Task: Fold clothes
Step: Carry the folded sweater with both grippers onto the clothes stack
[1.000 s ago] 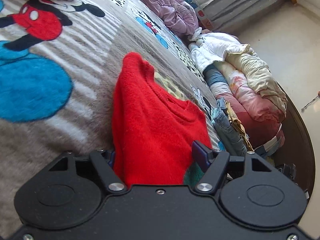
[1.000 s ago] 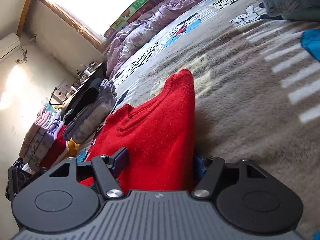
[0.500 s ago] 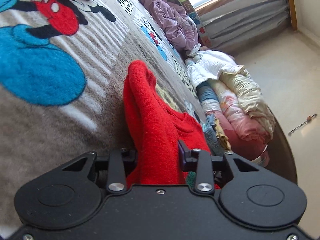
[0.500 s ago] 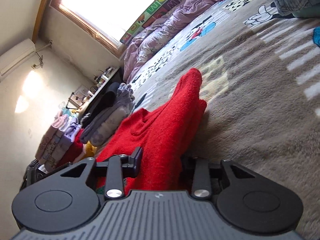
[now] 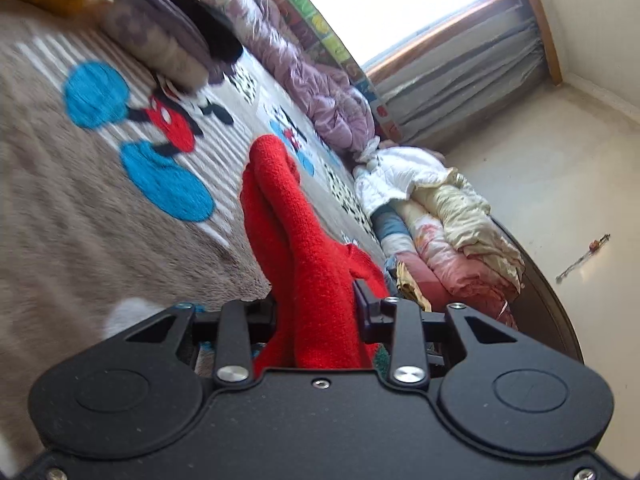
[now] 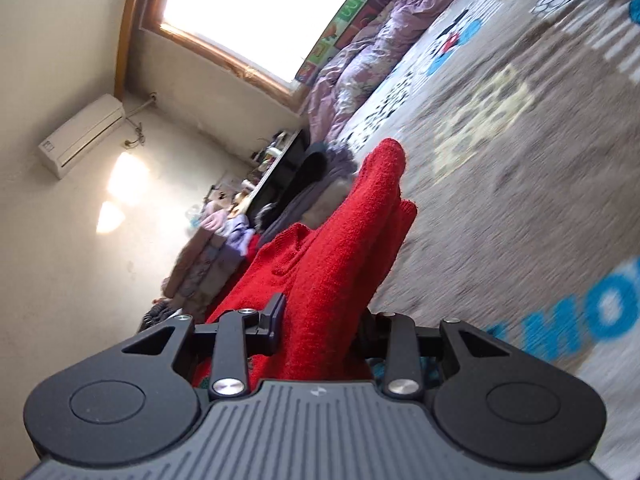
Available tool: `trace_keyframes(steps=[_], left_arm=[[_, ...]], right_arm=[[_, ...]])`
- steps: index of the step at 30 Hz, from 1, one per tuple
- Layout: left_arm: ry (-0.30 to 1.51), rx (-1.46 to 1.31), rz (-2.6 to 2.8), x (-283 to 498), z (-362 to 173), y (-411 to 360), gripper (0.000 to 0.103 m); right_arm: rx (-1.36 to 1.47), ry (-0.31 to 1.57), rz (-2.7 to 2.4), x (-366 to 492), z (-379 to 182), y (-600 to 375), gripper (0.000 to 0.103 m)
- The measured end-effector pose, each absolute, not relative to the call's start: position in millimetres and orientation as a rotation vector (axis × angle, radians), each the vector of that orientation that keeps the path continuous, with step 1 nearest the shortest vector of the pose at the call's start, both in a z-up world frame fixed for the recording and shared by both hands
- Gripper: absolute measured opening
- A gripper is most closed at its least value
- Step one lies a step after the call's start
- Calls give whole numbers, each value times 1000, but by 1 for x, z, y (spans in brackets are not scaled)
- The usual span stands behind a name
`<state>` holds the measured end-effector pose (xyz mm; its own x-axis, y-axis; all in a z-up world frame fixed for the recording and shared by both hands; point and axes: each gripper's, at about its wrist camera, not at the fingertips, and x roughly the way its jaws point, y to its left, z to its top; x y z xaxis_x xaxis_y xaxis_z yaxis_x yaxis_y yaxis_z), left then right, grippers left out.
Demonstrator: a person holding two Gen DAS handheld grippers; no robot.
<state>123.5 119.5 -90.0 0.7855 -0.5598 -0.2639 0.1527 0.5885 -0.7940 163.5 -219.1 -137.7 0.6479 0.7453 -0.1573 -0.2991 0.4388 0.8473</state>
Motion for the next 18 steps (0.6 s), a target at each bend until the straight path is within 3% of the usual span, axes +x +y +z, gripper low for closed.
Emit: trace_keyframes(steps=[9,18], left_arm=[[324,-907,-306,58,-31,202,32],[116,-903,-238,63,42,288,32]], right_arm=[[848,562,917,168,-66,-125,35],[796,522,1116,218,36,-16,35]])
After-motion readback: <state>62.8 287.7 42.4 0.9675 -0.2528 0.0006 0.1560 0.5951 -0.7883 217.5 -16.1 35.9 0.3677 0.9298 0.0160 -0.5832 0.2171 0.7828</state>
